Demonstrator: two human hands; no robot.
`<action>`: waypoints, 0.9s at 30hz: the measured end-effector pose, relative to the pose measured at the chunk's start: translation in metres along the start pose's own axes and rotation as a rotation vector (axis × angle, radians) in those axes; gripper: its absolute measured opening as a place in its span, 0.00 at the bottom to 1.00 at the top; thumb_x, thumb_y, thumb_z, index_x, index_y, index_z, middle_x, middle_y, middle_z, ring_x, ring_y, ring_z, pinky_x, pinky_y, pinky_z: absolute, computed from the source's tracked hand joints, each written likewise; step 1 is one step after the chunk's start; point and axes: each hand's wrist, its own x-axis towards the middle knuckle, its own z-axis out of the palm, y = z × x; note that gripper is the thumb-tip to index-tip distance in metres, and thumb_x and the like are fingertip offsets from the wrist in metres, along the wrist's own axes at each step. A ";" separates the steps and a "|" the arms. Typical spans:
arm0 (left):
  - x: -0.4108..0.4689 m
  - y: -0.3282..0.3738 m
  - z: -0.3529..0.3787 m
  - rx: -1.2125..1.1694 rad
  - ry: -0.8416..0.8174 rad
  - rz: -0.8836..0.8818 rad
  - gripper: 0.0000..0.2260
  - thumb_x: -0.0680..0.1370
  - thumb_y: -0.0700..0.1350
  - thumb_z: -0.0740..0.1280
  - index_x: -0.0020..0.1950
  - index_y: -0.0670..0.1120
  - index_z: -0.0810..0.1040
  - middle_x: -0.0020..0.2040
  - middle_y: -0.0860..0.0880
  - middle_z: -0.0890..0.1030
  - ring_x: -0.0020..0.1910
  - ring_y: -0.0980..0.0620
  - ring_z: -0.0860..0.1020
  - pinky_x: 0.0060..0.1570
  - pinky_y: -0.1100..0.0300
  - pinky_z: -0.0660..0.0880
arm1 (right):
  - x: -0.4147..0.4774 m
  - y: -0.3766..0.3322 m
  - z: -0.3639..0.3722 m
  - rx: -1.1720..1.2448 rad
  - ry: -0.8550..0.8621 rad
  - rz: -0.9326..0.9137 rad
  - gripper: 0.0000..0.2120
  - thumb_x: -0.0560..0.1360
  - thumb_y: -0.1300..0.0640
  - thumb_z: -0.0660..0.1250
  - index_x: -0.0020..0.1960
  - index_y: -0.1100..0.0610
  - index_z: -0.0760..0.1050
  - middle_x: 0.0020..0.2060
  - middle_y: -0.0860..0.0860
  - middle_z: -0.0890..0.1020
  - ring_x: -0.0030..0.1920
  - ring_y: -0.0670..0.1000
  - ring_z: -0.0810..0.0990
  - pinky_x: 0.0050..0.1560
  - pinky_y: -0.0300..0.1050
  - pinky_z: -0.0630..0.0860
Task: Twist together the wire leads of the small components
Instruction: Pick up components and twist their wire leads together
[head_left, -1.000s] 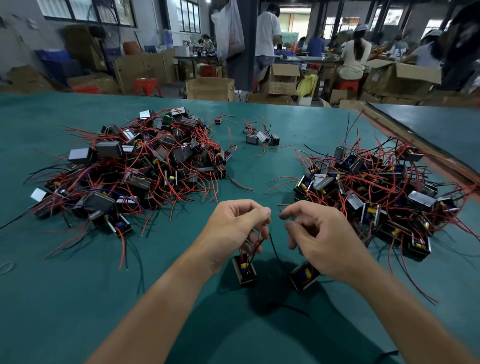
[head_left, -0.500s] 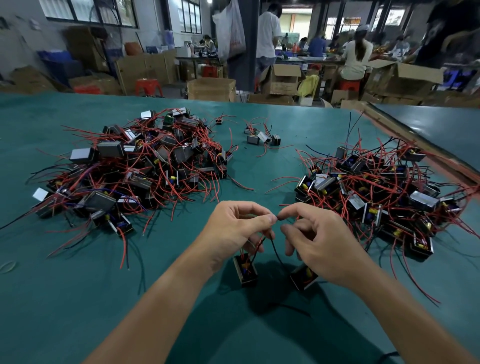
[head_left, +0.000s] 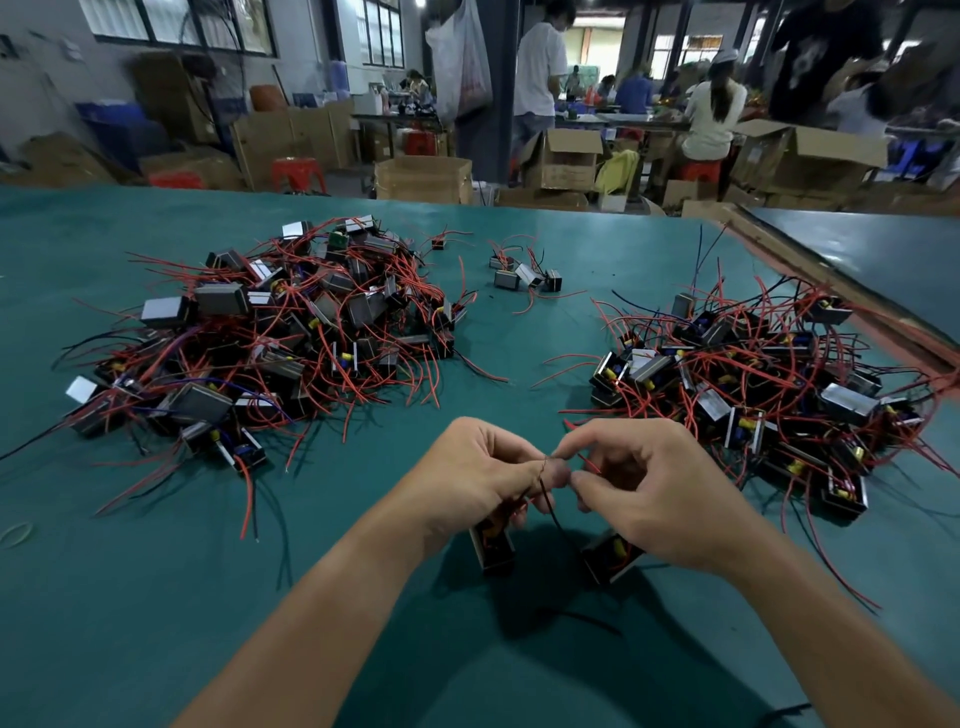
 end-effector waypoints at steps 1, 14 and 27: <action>0.000 0.000 0.000 -0.007 -0.005 -0.002 0.10 0.74 0.44 0.73 0.33 0.46 0.84 0.31 0.47 0.81 0.23 0.55 0.72 0.27 0.63 0.67 | 0.000 0.000 0.000 0.004 0.000 -0.001 0.09 0.73 0.65 0.70 0.42 0.51 0.82 0.27 0.56 0.78 0.25 0.53 0.70 0.27 0.44 0.67; 0.000 -0.004 0.001 -0.057 0.012 0.007 0.07 0.75 0.41 0.72 0.37 0.42 0.82 0.30 0.46 0.80 0.23 0.54 0.72 0.27 0.63 0.67 | 0.000 0.006 0.001 -0.106 0.103 -0.075 0.09 0.75 0.60 0.70 0.37 0.52 0.75 0.27 0.49 0.76 0.27 0.47 0.70 0.30 0.40 0.69; 0.001 0.003 0.000 -0.129 0.083 0.015 0.06 0.77 0.40 0.68 0.39 0.44 0.79 0.31 0.49 0.80 0.23 0.55 0.72 0.24 0.67 0.66 | 0.004 0.009 0.007 0.007 0.138 0.004 0.14 0.78 0.64 0.64 0.59 0.48 0.74 0.38 0.43 0.86 0.34 0.48 0.79 0.39 0.43 0.79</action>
